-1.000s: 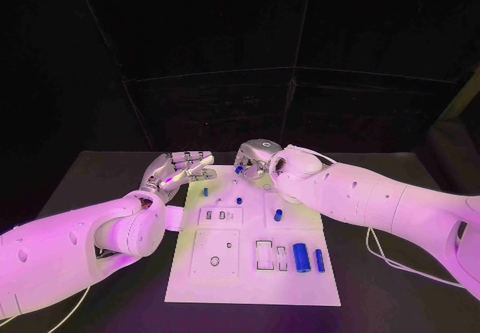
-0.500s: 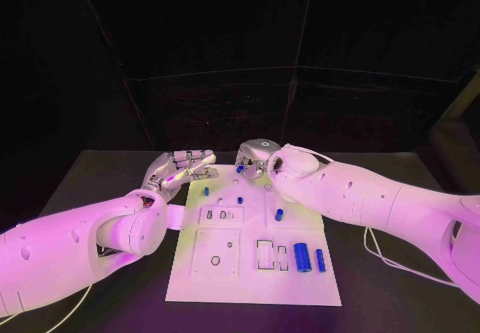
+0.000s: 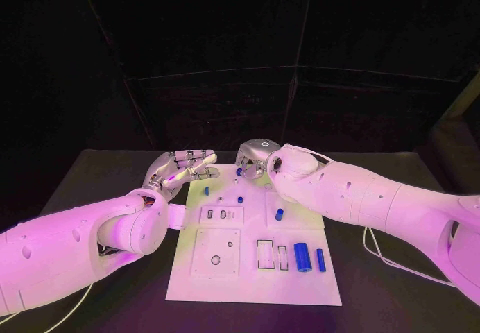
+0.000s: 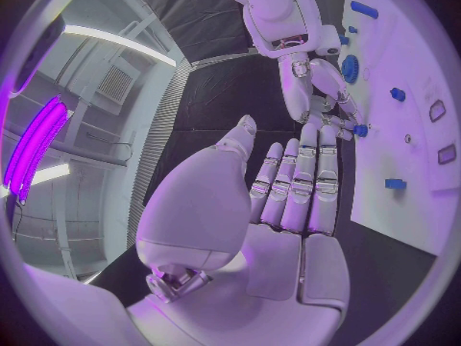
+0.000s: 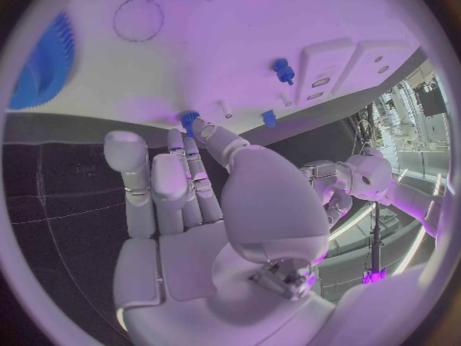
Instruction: Assemble the parts on the task board
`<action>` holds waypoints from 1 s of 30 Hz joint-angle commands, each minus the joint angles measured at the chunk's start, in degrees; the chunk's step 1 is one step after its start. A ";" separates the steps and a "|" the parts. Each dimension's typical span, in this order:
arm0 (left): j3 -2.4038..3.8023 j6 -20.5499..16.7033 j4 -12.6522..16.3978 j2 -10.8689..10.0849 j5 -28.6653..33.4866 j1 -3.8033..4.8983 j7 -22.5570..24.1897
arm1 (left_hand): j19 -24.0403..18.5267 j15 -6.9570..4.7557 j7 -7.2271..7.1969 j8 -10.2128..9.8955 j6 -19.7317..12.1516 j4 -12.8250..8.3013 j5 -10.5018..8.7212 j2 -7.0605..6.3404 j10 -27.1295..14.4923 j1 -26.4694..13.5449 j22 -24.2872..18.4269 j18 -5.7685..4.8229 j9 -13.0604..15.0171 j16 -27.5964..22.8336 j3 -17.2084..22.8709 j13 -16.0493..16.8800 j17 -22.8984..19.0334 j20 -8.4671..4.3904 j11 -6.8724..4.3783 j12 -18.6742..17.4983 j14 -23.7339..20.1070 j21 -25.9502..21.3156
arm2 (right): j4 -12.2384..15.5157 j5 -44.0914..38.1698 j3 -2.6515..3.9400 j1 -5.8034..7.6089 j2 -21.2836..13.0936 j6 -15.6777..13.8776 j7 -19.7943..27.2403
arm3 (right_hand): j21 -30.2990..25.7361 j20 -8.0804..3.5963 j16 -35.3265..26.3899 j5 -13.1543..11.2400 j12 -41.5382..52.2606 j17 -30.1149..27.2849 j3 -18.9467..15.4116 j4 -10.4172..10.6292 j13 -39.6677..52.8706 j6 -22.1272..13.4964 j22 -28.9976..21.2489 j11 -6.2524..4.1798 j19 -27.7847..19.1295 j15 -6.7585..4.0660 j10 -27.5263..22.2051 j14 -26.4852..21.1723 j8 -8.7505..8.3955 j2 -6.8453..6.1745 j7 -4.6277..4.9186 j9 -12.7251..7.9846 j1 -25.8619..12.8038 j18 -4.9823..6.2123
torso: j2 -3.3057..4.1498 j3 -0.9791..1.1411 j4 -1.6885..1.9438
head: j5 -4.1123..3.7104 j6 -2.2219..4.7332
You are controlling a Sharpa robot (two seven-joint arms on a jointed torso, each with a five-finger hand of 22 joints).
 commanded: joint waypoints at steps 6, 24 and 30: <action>0.07 0.85 0.12 -0.29 0.02 0.14 0.24 | 0.34 0.00 0.46 -0.17 -0.28 -0.44 -0.06 0.36 -0.09 -0.48 -0.13 0.67 0.02 -0.34 -0.08 0.00 0.07 -0.10 -0.14 -0.05 0.16 -0.22 | 2.32 2.15 0.05 0.12 -2.12 -2.98 0.75 | -0.60 0.22 -0.52 -1.09 0.19 -1.10 -0.97 1.35 0.14 -2.43 -0.88 0.36 -0.90 0.47 -2.08 -0.03 0.03 -1.13 0.38 0.16 -0.08 -0.36 | -0.03 0.12 -0.15 | 0.25 0.08; 0.06 1.22 0.49 -1.68 0.02 0.38 0.47 | -0.41 0.28 0.18 1.01 2.40 -1.51 -0.07 1.37 2.78 -0.97 -0.70 0.61 0.24 -2.28 -0.70 0.18 -0.10 0.17 -0.51 1.41 -1.46 -2.01 | 19.51 10.54 1.88 1.14 -19.88 -2.30 -2.75 | 0.03 -0.09 -0.58 -0.97 2.34 -1.61 -2.49 4.92 0.52 2.61 -0.30 -0.44 -0.55 -0.07 3.50 -0.10 1.53 -2.25 0.21 0.72 -1.00 -0.40 | -0.40 0.41 -1.74 | 1.01 0.62; 0.06 1.47 0.37 -1.70 0.02 0.42 0.52 | -1.00 0.26 -0.35 1.78 4.19 -1.84 -0.06 1.94 4.61 -1.23 -0.73 0.69 0.28 -3.25 -0.88 0.19 -0.29 0.31 -0.98 2.00 -1.94 -2.97 | 20.83 11.34 1.96 1.28 -23.01 0.38 -5.27 | -0.18 -0.30 -0.21 0.07 2.41 -1.29 -6.17 7.42 0.68 1.98 -0.61 -0.38 -0.71 -0.11 3.80 -0.03 0.75 -4.92 0.29 0.37 -2.18 -0.38 | -0.40 0.35 -1.73 | 0.34 0.67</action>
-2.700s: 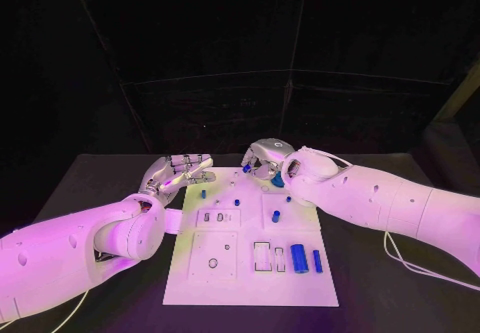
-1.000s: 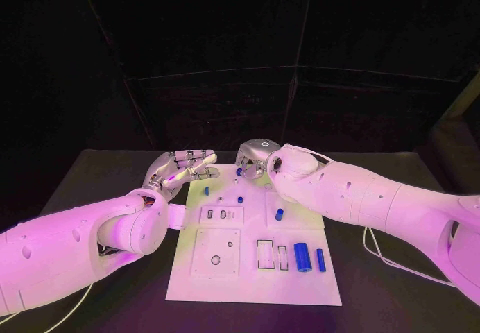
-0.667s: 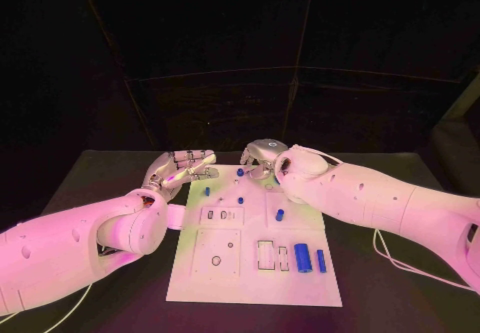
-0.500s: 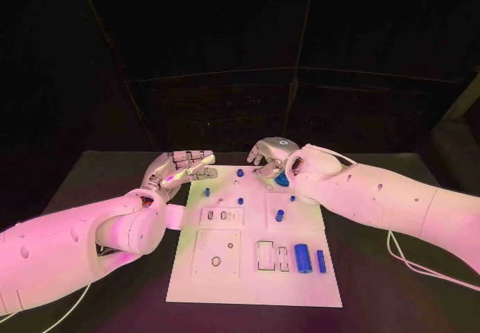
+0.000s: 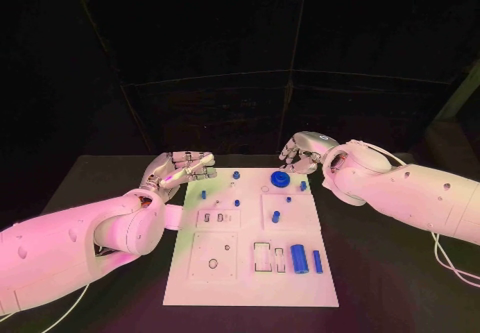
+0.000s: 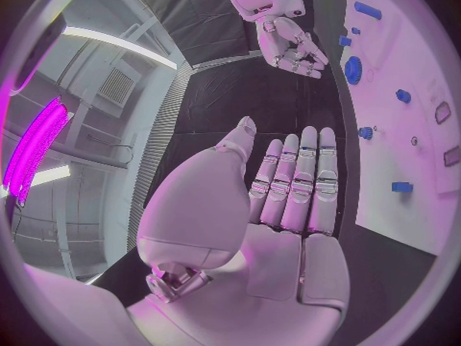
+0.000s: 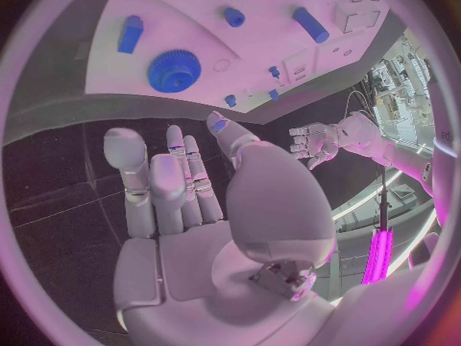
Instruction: Assemble the parts on the task board
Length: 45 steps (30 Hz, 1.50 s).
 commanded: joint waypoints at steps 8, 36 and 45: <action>0.06 1.13 -0.31 0.29 0.25 0.13 0.79 | -0.57 0.01 -0.14 0.20 0.57 -0.56 -0.07 0.75 0.71 0.00 -0.03 0.70 -0.03 -0.62 -0.17 -0.03 -0.15 0.19 0.02 0.34 -0.60 -0.62 | -0.48 1.69 0.05 0.22 -0.33 7.15 -7.56 | 0.77 -1.49 1.26 0.60 7.88 1.37 -11.98 5.47 4.59 -3.60 1.10 -1.60 0.79 -1.50 6.62 0.48 -0.74 -1.30 -0.73 -0.15 2.89 -0.56 | 0.05 -0.02 0.12 | -1.46 0.00; 0.05 1.97 -0.90 0.99 0.69 0.12 0.81 | -0.66 0.07 -0.06 -0.01 0.35 -0.69 -0.07 0.84 0.60 0.02 -0.02 0.71 -0.15 -0.88 -0.19 -0.11 -0.19 0.25 0.09 0.15 -0.74 -0.84 | -8.99 0.64 0.01 0.18 6.62 15.54 -6.69 | 8.93 -1.37 16.86 2.60 64.70 29.74 -22.77 17.33 61.36 -5.24 13.07 -1.64 4.46 -1.26 6.50 4.42 1.75 2.39 -0.80 -0.03 13.80 -2.45 | 0.01 -0.11 0.14 | -1.27 -0.66; 0.05 2.10 -0.92 0.97 0.69 0.12 0.73 | -0.67 0.08 -0.05 -0.04 0.31 -0.73 -0.07 0.86 0.58 0.05 -0.02 0.71 -0.16 -0.91 -0.18 -0.11 -0.20 0.25 0.10 0.12 -0.75 -0.87 | -9.00 0.78 0.00 0.17 6.73 17.31 -6.74 | 9.37 -1.34 17.10 2.59 65.71 30.21 -22.89 17.27 62.60 -5.16 13.75 -1.62 4.69 -1.23 7.09 4.50 1.82 2.54 -0.80 -0.02 13.73 -2.56 | 0.00 -0.10 0.14 | -1.40 -0.66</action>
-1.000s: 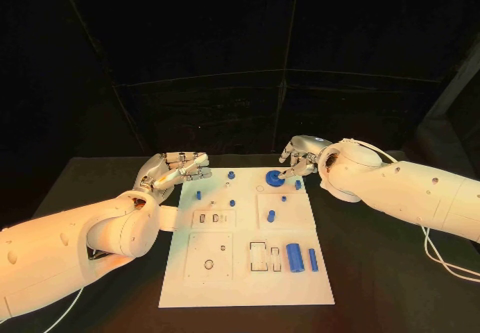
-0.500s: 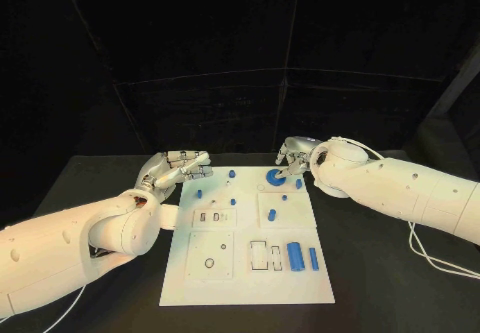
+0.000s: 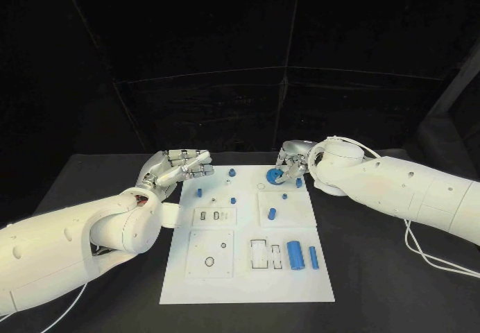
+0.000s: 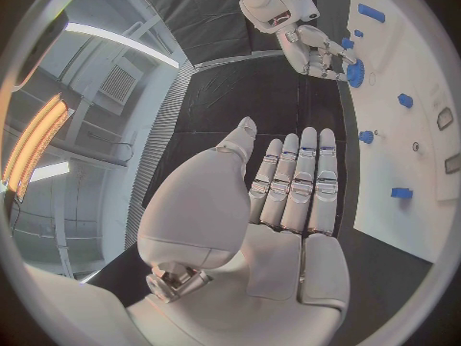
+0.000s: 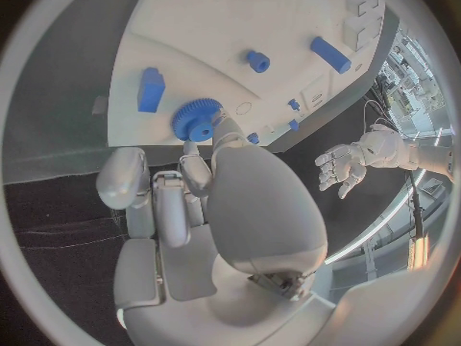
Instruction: Assemble the parts on the task board
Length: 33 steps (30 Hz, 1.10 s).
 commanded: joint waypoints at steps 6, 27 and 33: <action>0.06 0.95 -0.01 0.08 0.10 0.10 0.56 | -0.33 0.08 0.16 -0.06 0.08 -0.30 -0.07 0.53 0.28 0.01 -0.04 0.71 -0.07 -0.40 -0.01 -0.06 -0.09 -0.08 -0.01 -0.12 -0.34 -0.23 | -0.10 -0.79 0.03 0.13 0.26 2.63 -0.13 | 0.62 0.11 0.48 1.16 0.84 7.21 -0.25 -0.25 0.78 0.16 0.49 0.02 0.42 0.43 0.65 4.34 0.21 1.29 0.15 0.02 0.37 -0.81 | 0.01 0.06 -0.02 | -0.10 -0.09; 0.06 1.41 -0.19 0.18 0.10 0.10 0.20 | -0.32 0.09 0.19 -0.11 0.03 -0.41 -0.07 0.55 0.26 0.09 -0.03 0.71 -0.09 -0.46 0.01 -0.06 -0.10 -0.07 0.01 -0.17 -0.35 -0.29 | 0.40 -6.55 -0.03 0.01 1.55 2.27 -2.72 | 2.05 -0.09 0.91 1.49 2.19 8.18 0.36 -0.15 3.01 2.19 2.54 -0.26 0.90 0.27 1.49 4.47 1.14 3.34 -0.24 0.13 -1.22 -1.09 | -0.01 0.02 -0.01 | -0.19 -0.40; 0.06 1.50 -0.16 0.16 0.10 0.10 0.04 | -0.32 0.09 0.21 -0.12 0.03 -0.43 -0.07 0.55 0.26 0.10 -0.02 0.72 -0.09 -0.47 0.00 -0.07 -0.10 -0.07 0.02 -0.18 -0.35 -0.30 | 0.81 -9.78 -0.04 -0.07 1.65 2.18 -3.67 | 2.17 -0.17 0.93 1.85 1.91 8.24 0.44 -0.37 2.78 2.48 2.75 -0.38 0.95 0.16 1.25 4.48 1.26 3.19 -0.35 0.14 -1.13 -1.12 | -0.02 0.04 0.01 | -0.22 -0.45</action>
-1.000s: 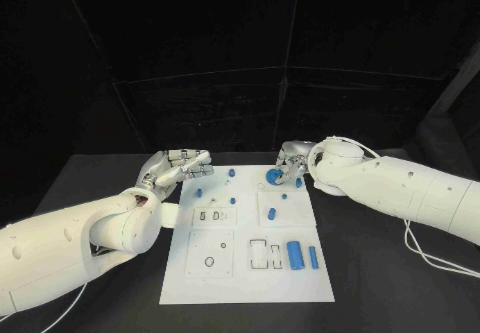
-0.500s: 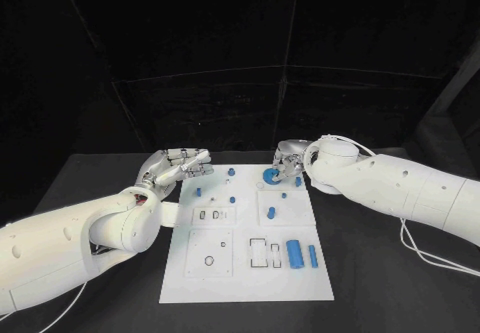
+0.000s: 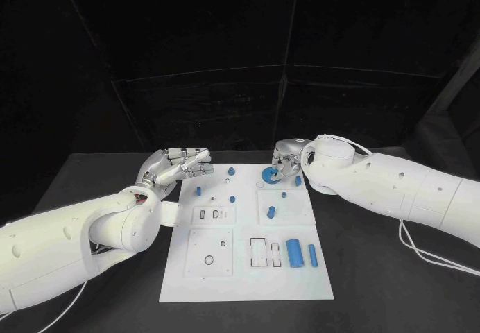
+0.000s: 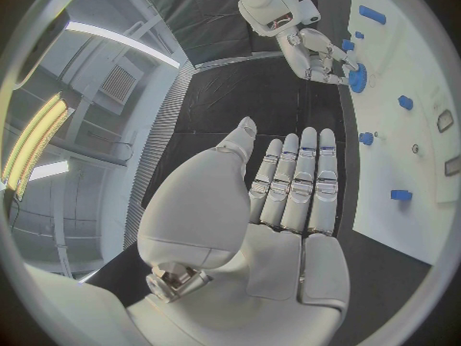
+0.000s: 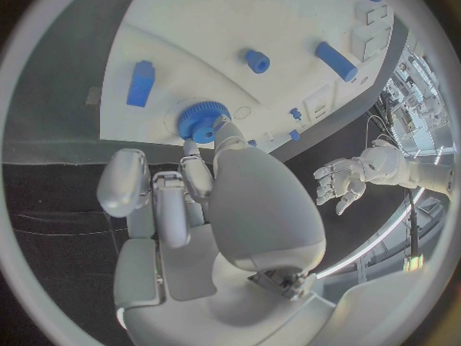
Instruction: Assemble the parts on the task board
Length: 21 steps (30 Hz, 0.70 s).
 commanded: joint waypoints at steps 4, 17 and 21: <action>0.06 0.93 0.08 0.00 0.02 0.10 0.11 | -0.31 0.09 0.23 -0.13 0.01 -0.45 -0.07 0.55 0.25 0.10 -0.03 0.72 -0.10 -0.25 0.00 -0.08 -0.05 -0.06 0.02 -0.19 -0.35 -0.31 | 0.81 -5.52 -0.09 -0.17 0.13 0.30 -2.12 | 0.28 0.01 0.45 0.07 -0.43 8.44 -0.21 0.19 -0.38 -0.16 0.18 -0.31 0.31 0.18 -0.27 4.50 -0.15 -0.69 -0.08 -0.10 -1.06 -1.16 | 0.01 0.01 0.06 | -0.01 -0.13; 0.06 1.02 0.02 -0.01 0.02 0.10 0.01 | -0.30 0.10 0.26 -0.15 -0.01 -0.48 -0.07 0.55 0.24 0.11 -0.02 0.72 -0.11 -0.28 -0.01 -0.08 -0.06 -0.06 0.04 -0.21 -0.35 -0.33 | 1.16 -6.26 -0.11 -0.25 0.25 0.07 -2.44 | 0.44 0.20 0.57 -0.04 -0.59 8.81 0.12 2.14 -0.14 -0.74 0.36 -0.09 0.24 0.39 -0.31 4.56 -0.38 -1.88 0.08 -0.09 -4.60 -1.18 | 0.01 0.03 -0.01 | 0.08 -0.16; 0.06 1.03 0.00 -0.01 0.02 0.10 -0.03 | -0.30 0.10 0.26 -0.15 -0.01 -0.48 -0.07 0.55 0.24 0.11 -0.02 0.72 -0.11 -0.28 -0.01 -0.08 -0.06 -0.06 0.04 -0.21 -0.35 -0.33 | 1.12 -6.05 -0.11 -0.25 0.26 0.33 -2.51 | 0.54 0.18 0.58 1.52 -0.48 8.86 0.43 2.21 0.10 -0.26 0.50 -0.19 0.28 0.32 -0.16 4.57 -0.09 -1.46 -0.05 -0.01 -6.14 -1.20 | 0.01 0.03 0.00 | 0.04 -0.14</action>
